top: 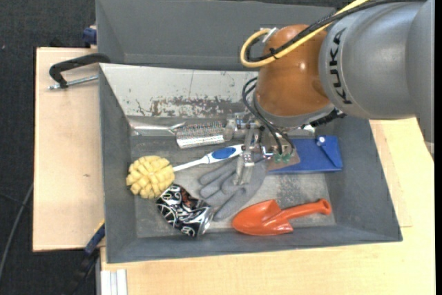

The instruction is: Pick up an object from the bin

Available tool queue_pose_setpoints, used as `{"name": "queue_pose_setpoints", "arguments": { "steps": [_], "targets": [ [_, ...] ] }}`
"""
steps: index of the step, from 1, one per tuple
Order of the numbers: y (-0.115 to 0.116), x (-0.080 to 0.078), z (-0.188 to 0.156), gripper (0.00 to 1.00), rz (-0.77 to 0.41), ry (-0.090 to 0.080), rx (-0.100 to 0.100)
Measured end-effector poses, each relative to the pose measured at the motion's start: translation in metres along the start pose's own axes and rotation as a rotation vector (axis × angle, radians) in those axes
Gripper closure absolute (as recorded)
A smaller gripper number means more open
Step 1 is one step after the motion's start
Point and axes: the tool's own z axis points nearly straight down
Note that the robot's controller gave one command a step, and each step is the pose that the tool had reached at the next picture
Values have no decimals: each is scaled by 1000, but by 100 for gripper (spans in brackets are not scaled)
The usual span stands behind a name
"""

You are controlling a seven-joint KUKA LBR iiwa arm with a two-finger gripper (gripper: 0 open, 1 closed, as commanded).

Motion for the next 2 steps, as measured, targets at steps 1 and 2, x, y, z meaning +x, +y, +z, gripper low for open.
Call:
{"name": "queue_pose_setpoints", "arguments": {
  "steps": [1, 2],
  "targets": [
    [8, -4, 62, 0, -3, 10, -1],
    [8, -6, 59, 0, -26, 4, 0]
  ]
}}
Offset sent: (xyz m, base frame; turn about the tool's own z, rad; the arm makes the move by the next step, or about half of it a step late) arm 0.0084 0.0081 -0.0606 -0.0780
